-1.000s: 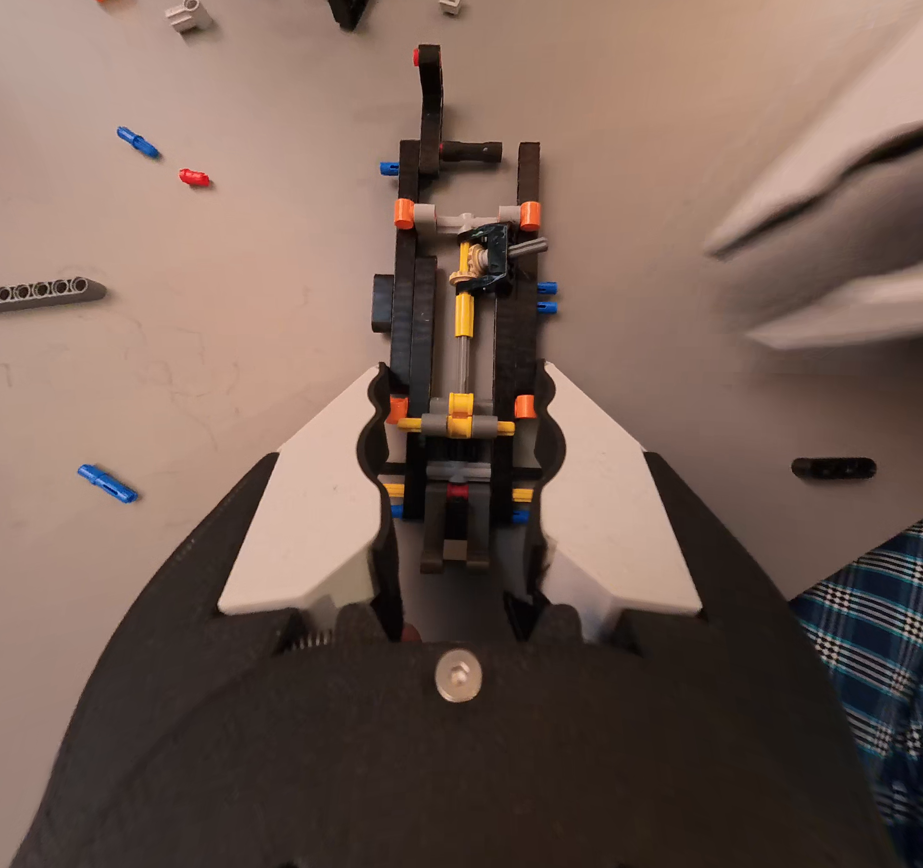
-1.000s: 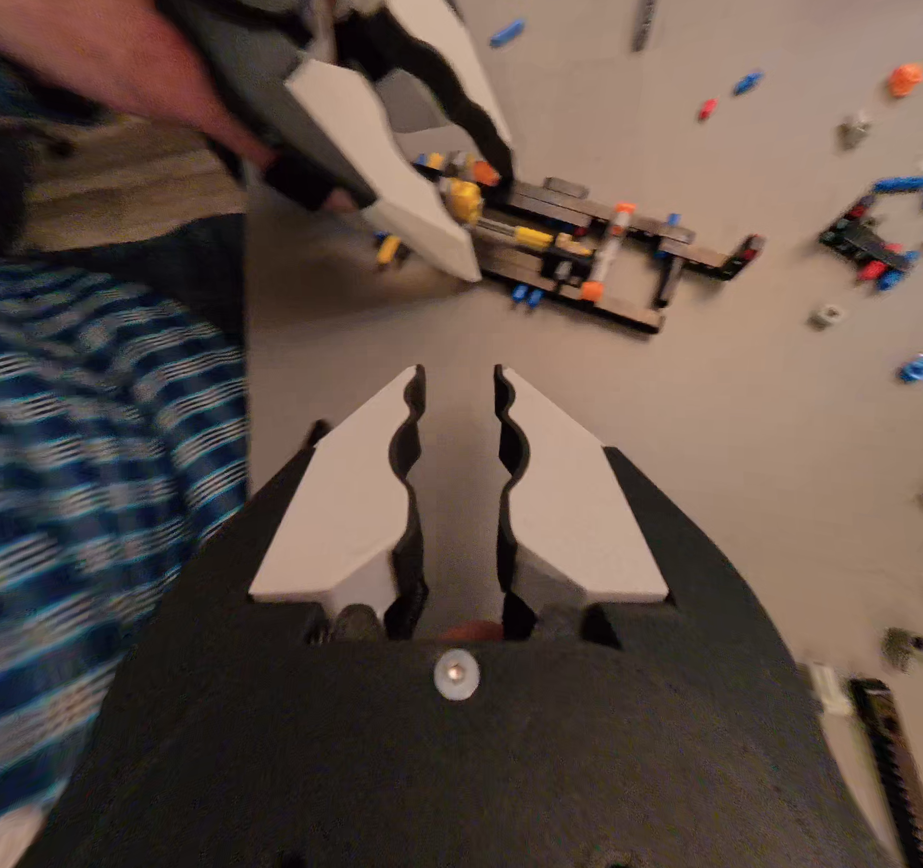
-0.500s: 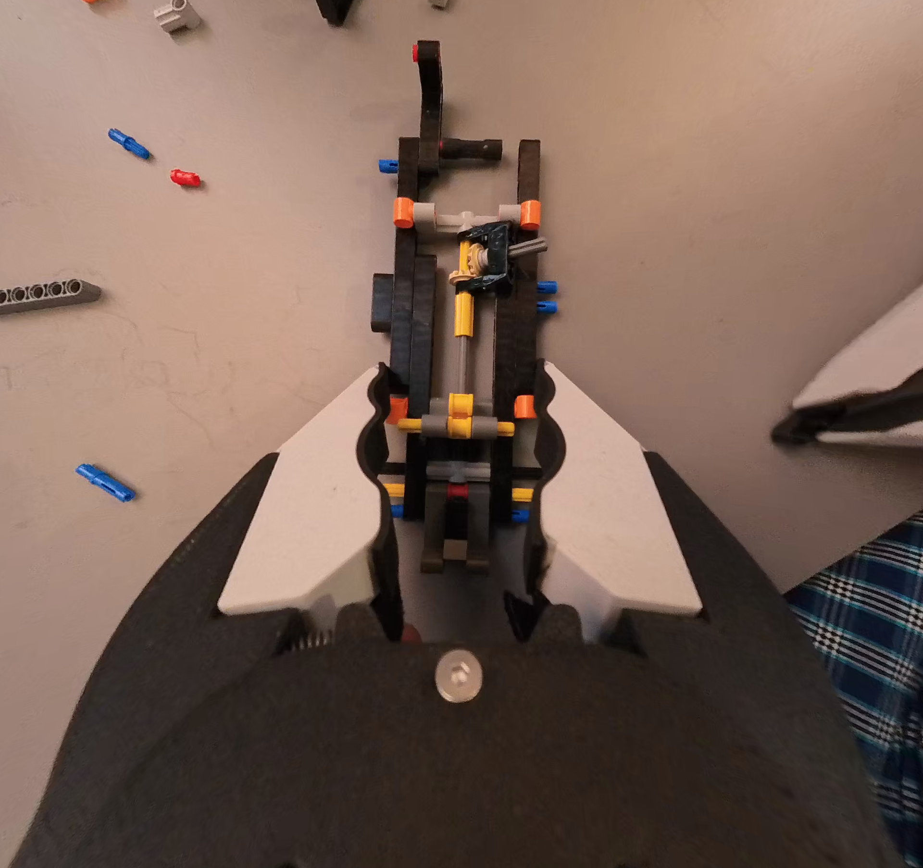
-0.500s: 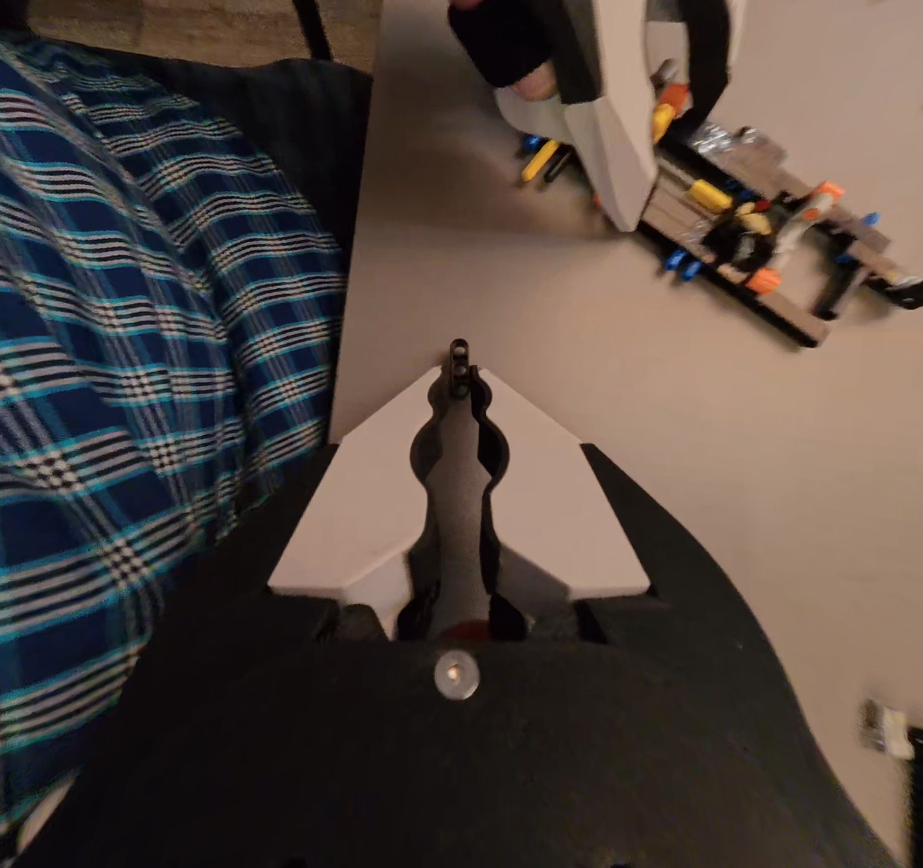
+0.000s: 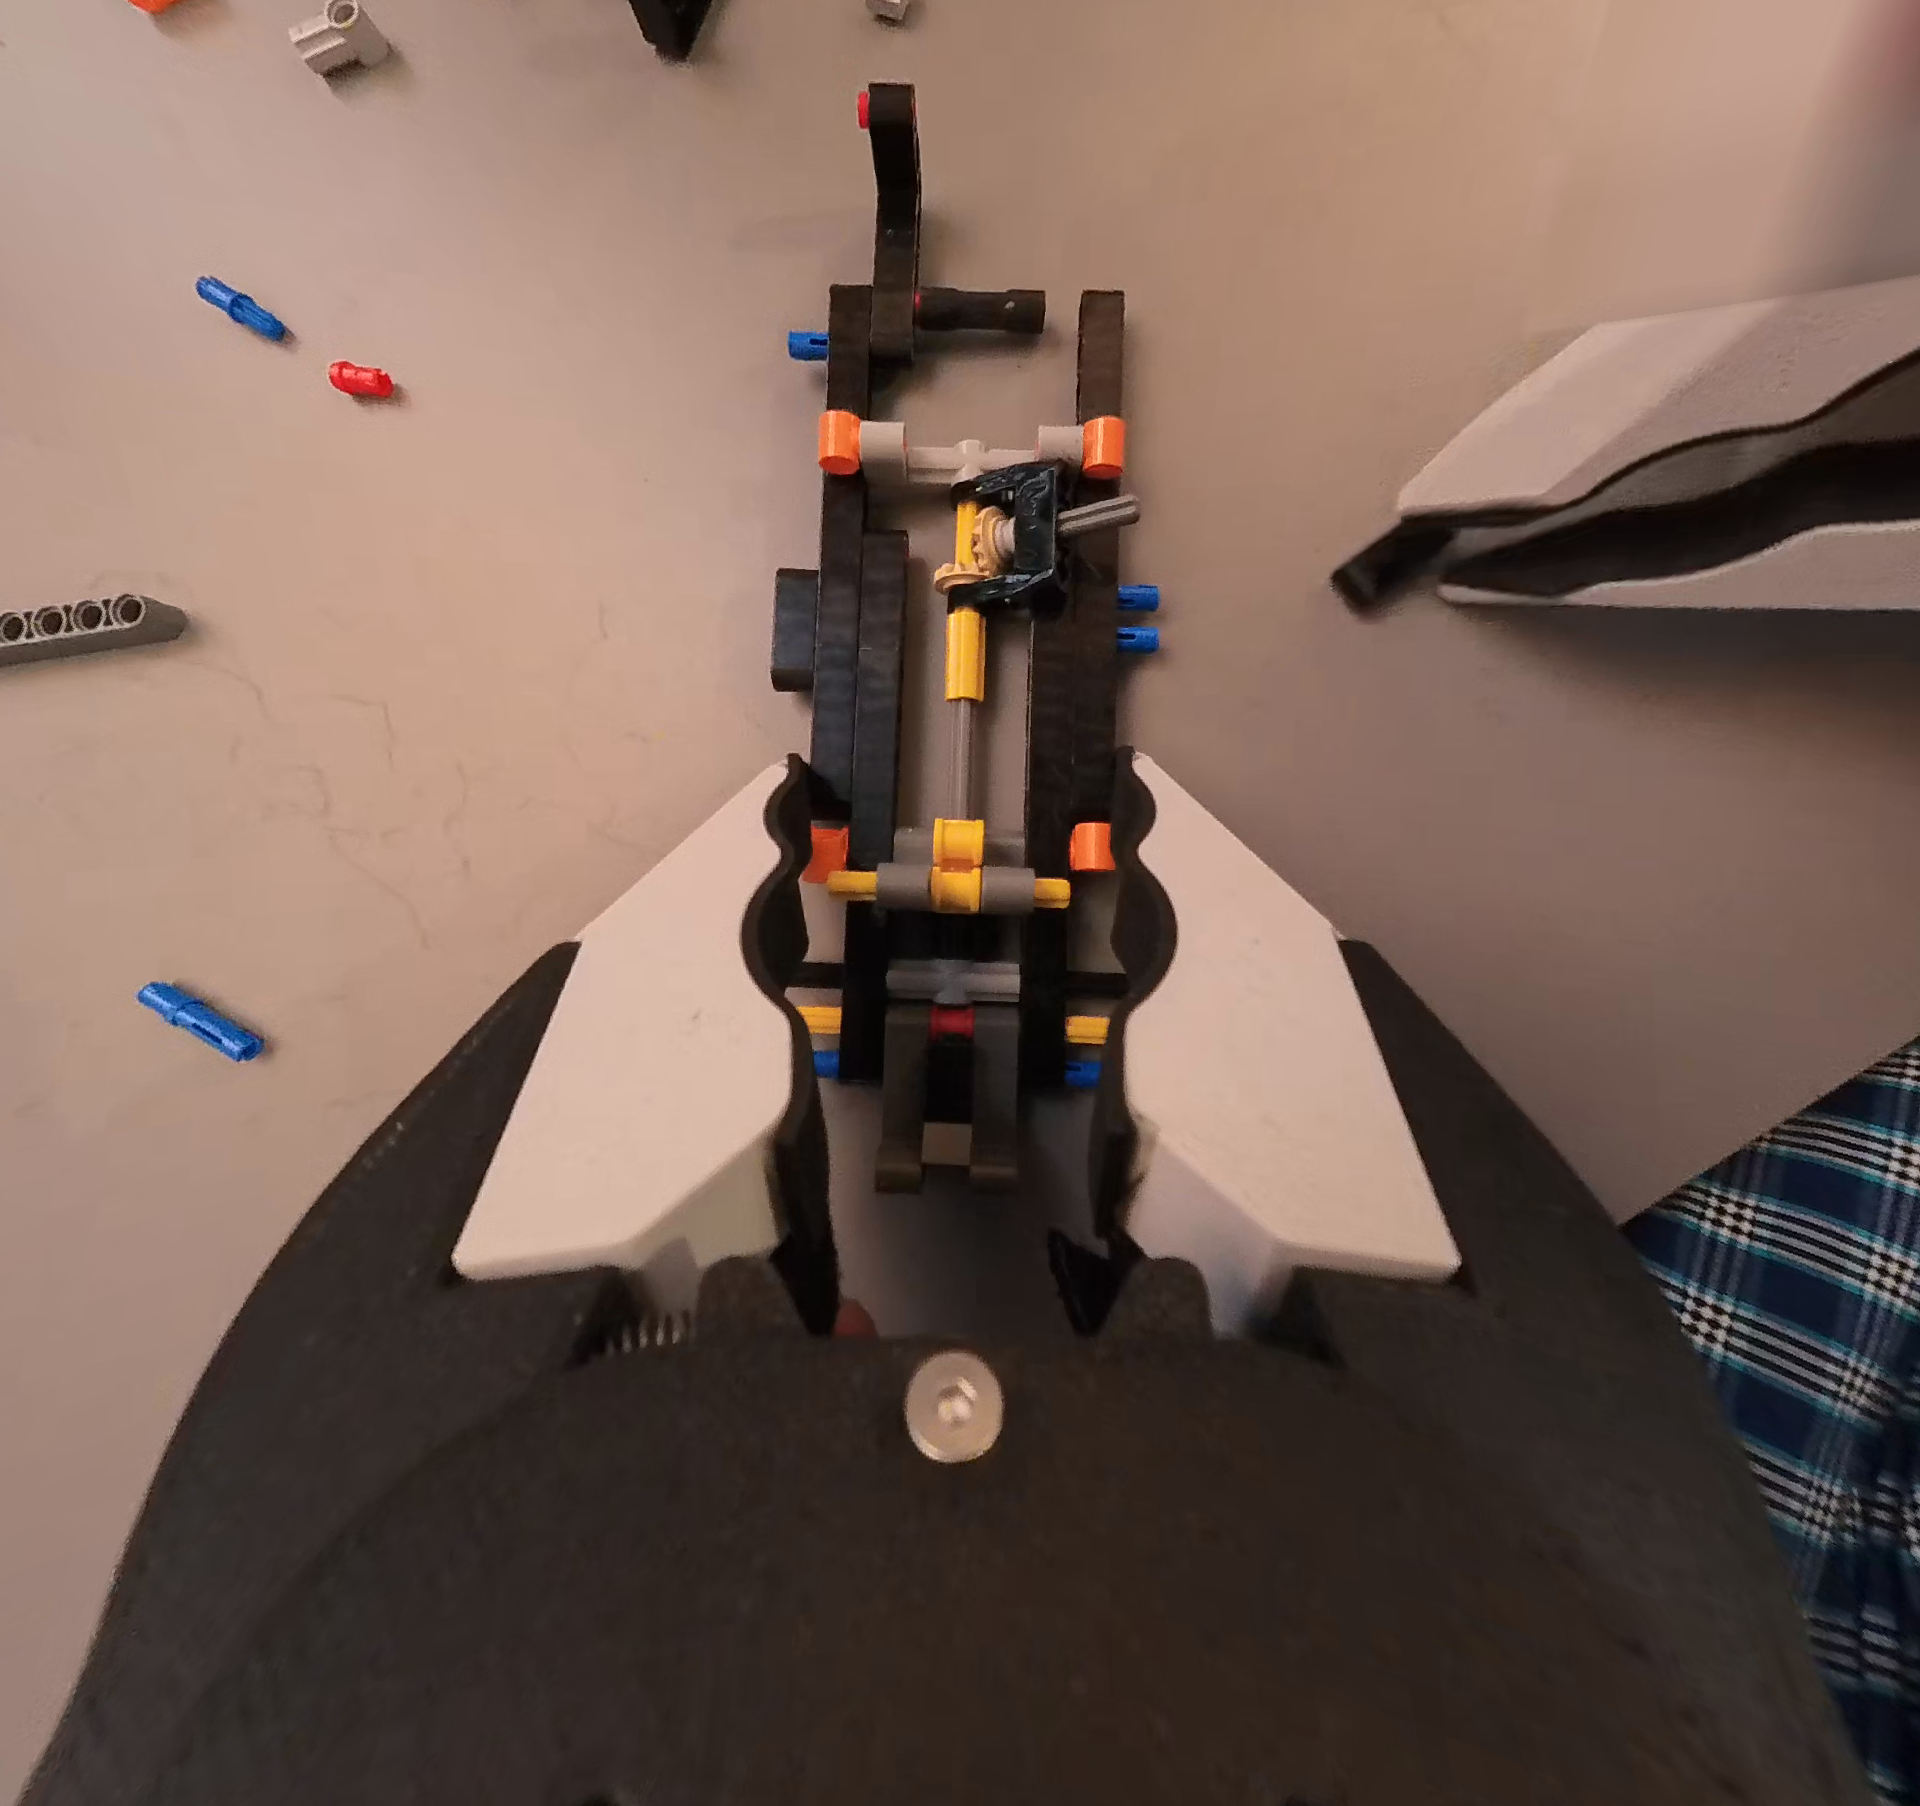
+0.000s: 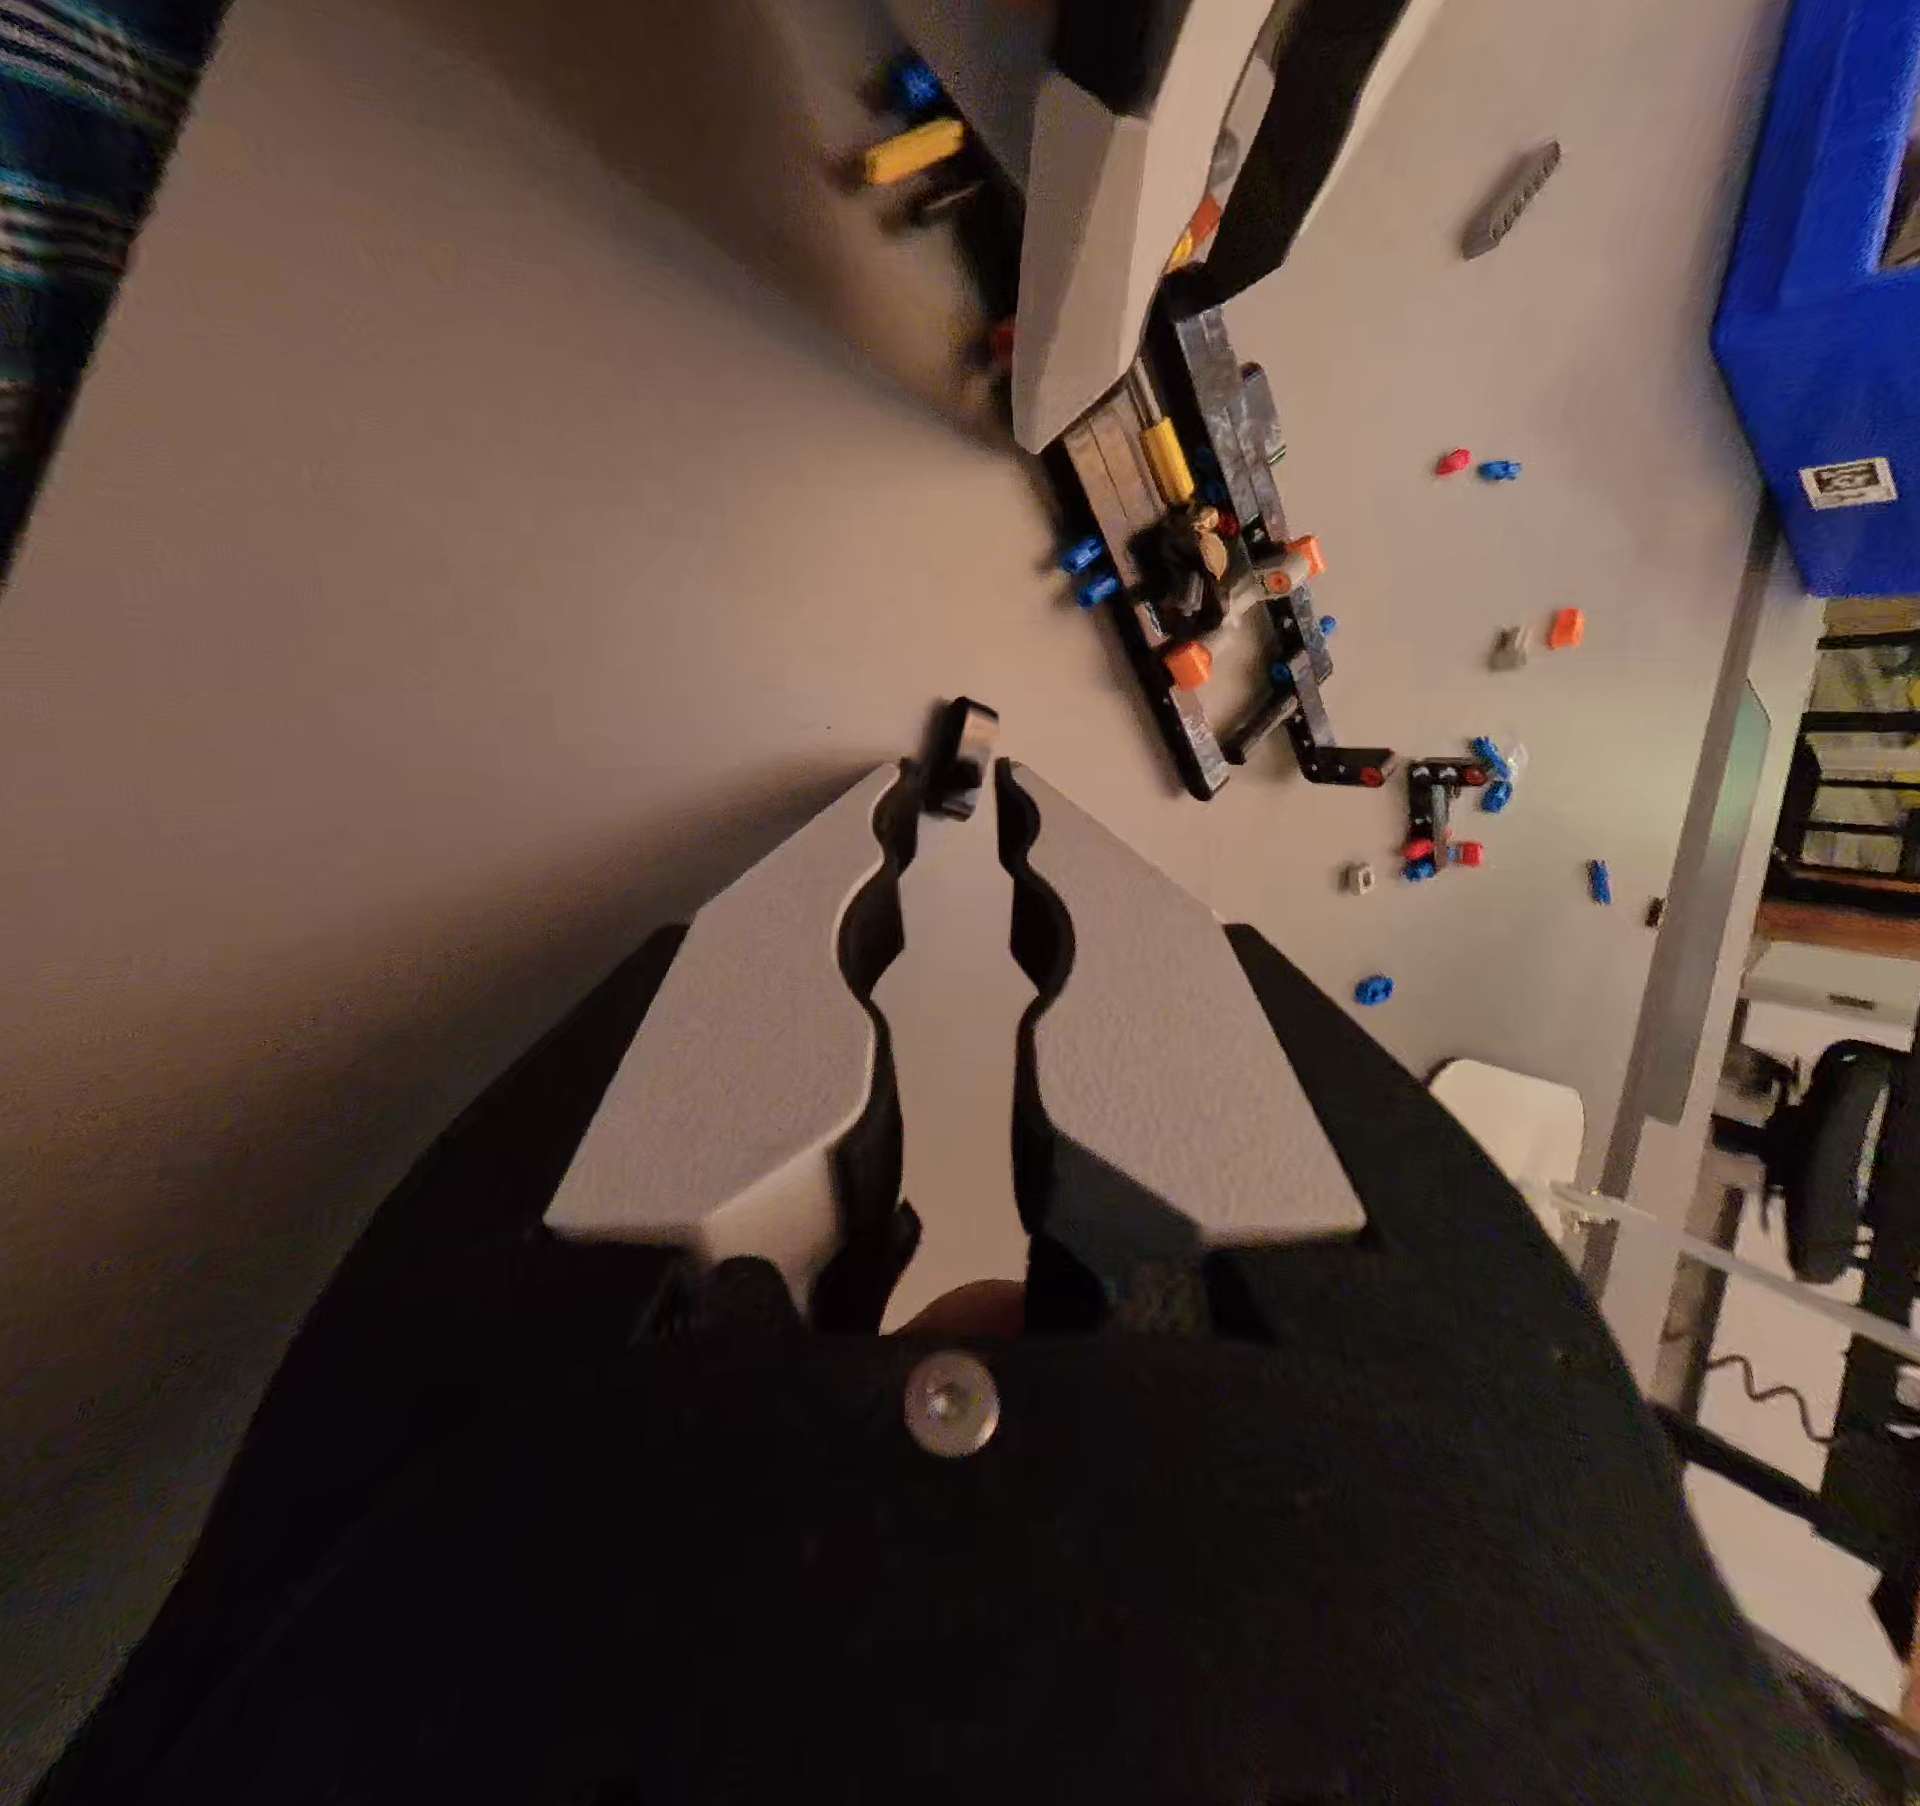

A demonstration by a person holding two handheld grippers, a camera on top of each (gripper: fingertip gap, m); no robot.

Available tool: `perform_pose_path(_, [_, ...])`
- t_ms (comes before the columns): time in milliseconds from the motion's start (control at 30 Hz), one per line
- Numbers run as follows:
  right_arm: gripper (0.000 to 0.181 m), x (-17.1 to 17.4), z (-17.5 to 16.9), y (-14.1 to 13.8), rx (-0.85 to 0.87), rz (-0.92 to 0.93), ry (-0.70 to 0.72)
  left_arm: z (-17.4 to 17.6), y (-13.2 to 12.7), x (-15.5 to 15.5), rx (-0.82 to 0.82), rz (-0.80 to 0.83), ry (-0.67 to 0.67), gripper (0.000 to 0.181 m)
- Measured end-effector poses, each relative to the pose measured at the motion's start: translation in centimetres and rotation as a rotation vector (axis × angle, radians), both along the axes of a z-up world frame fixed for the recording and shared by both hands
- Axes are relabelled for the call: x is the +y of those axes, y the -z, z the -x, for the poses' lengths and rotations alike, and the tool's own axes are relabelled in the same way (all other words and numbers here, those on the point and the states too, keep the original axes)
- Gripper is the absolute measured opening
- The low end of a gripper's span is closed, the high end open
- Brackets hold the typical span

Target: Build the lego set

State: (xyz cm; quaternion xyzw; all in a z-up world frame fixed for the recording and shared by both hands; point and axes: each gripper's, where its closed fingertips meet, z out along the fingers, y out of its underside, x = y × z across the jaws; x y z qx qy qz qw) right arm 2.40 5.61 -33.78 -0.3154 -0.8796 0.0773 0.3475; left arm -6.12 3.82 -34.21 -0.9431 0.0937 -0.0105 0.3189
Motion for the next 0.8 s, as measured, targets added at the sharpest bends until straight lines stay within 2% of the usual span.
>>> perform_pose_path(133, [0.016,-0.1,-0.9,-0.3,-0.01,0.061,0.045,0.0,0.0,0.1,-0.004,-0.001,0.003,0.057])
perform_pose_path(200, [0.024,0.0,-0.9,-0.9,-0.019,0.277,0.181,0.0,0.0,0.1,-0.005,0.0,0.003,0.056])
perform_pose_path(267, [0.022,0.3,-0.7,-1.9,0.01,0.474,0.335,0.0,0.0,0.1,-0.002,-0.001,0.002,0.056])
perform_pose_path(367, [0.018,0.1,-0.5,-1.2,0.016,0.555,0.409,0.0,0.0,0.1,-0.005,0.001,0.002,0.056])
perform_pose_path(467, [0.012,0.3,-0.1,0.2,-0.003,0.472,0.345,0.0,0.0,0.1,-0.002,0.001,0.006,0.056])
perform_pose_path(600, [0.006,0.0,0.6,0.3,-0.031,0.445,0.214,-0.1,0.0,0.1,-0.005,0.003,0.024,0.056])
perform_pose_path(800, [0.006,0.3,1.6,0.3,-0.073,0.262,-0.071,-0.3,0.0,0.1,-0.002,0.011,0.07,0.057])
